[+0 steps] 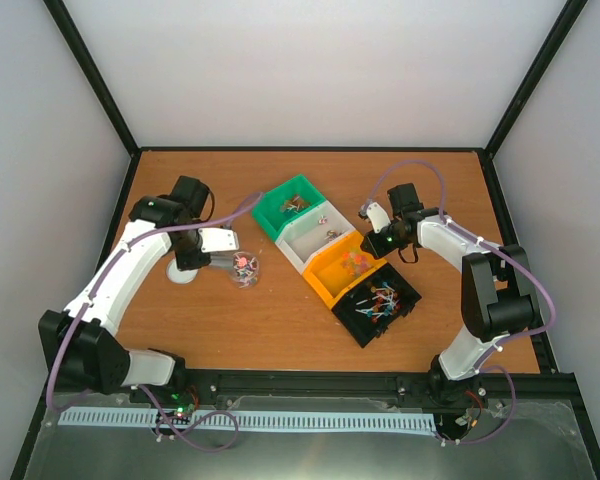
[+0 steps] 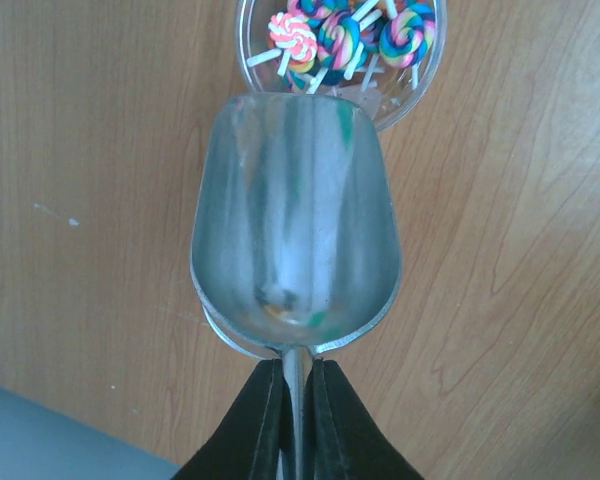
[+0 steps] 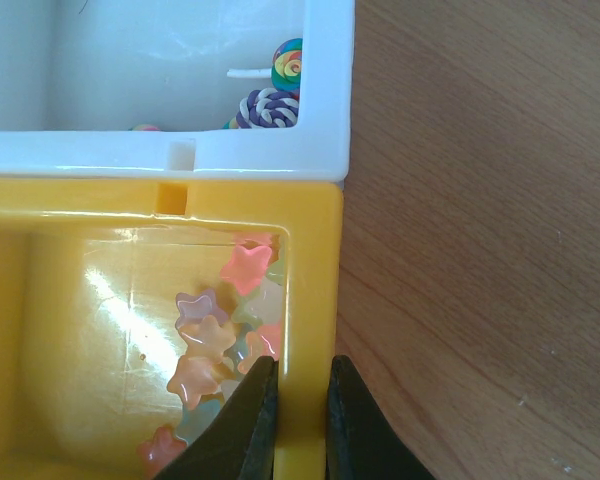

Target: Pack the candies

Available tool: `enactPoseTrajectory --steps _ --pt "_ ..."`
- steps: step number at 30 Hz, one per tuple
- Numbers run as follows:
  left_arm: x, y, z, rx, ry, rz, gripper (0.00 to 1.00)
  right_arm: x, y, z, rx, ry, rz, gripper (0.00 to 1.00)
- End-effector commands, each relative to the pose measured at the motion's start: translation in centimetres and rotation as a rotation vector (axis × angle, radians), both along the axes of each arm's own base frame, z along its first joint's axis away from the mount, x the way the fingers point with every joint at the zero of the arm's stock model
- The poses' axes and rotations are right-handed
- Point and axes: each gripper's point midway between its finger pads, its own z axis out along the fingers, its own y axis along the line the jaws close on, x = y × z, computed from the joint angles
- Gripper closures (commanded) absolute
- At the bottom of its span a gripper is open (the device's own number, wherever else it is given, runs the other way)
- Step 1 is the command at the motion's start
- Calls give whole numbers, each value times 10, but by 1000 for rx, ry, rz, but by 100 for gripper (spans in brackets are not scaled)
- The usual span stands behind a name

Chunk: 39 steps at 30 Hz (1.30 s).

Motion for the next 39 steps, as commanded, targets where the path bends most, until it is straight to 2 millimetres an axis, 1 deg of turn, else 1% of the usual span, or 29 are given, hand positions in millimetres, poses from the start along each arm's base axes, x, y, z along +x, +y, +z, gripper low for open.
enactPoseTrajectory --steps 1,4,7,10,13,16,17,18,19,20,21,23,25,26,27,28,31,34,37,39 --pt "3 1 29 -2 -86 1 99 -16 4 -12 15 57 15 97" --pt "-2 -19 44 -136 -53 39 99 -14 10 -5 59 48 -6 97" --pt "-4 -47 56 -268 0 80 99 -12 18 -1 87 41 -28 97" --pt "-8 -77 58 -316 31 92 99 -5 27 -1 117 64 -58 97" --pt "-19 -110 61 -378 76 83 99 6 35 -1 140 85 -86 97" --pt "-35 -143 69 -453 134 65 99 9 44 -1 167 96 -85 97" --pt "-39 -152 70 -464 136 69 99 9 48 0 186 99 -76 94" --pt "-40 -161 69 -458 125 85 99 7 51 2 204 109 -71 84" --pt "-43 -171 66 -443 124 85 99 6 54 5 220 114 -64 67" --pt "-48 -180 65 -435 134 82 99 7 54 8 221 111 -58 53" --pt "-54 -188 64 -430 151 76 99 7 52 11 215 104 -53 45" --pt "-66 -202 59 -428 192 63 99 9 42 20 208 87 -57 35" --pt "-75 -213 52 -411 213 49 99 10 29 33 207 66 -67 28" --pt "-77 -217 47 -395 211 54 99 7 25 38 202 58 -57 27" --pt "-79 -222 42 -375 212 52 99 7 13 41 190 49 -63 26" --pt "-81 -225 39 -358 220 59 99 3 5 44 177 45 -58 26" --pt "-86 -238 26 -301 247 69 99 -16 -13 45 137 67 -29 28" --pt "-90 -251 14 -244 241 63 99 -40 -26 39 67 101 17 31" --pt "-90 -265 4 -199 222 57 99 -59 -36 30 5 131 55 35" --pt "-84 -268 -6 -155 193 58 99 -68 -39 24 -17 150 75 38"
